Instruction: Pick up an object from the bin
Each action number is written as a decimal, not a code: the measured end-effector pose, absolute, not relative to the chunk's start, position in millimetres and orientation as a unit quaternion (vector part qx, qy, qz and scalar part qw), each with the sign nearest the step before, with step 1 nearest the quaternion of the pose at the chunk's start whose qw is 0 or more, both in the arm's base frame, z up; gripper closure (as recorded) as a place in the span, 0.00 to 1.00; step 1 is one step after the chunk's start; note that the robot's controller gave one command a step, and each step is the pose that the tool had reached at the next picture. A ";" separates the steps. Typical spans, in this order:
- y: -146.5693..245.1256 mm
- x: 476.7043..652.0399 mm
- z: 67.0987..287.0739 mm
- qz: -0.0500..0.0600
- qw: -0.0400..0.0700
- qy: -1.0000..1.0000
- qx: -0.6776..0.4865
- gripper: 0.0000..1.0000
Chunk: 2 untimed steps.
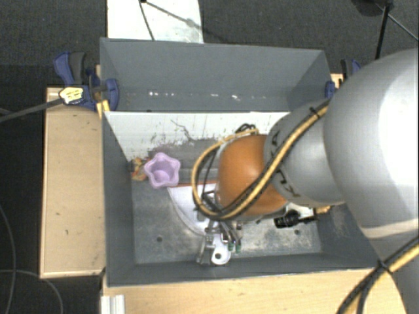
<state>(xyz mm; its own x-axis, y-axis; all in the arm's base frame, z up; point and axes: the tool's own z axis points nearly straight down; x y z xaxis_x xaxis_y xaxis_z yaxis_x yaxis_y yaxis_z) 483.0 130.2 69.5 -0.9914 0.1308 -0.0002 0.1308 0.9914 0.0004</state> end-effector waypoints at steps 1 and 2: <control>132.5 484.5 68.8 0.000 0.000 0.976 0.216 1.00; 133.0 485.4 68.9 0.000 -0.001 0.972 0.236 1.00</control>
Offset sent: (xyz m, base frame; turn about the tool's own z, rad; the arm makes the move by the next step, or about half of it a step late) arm 0.0000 0.0000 0.0000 0.0000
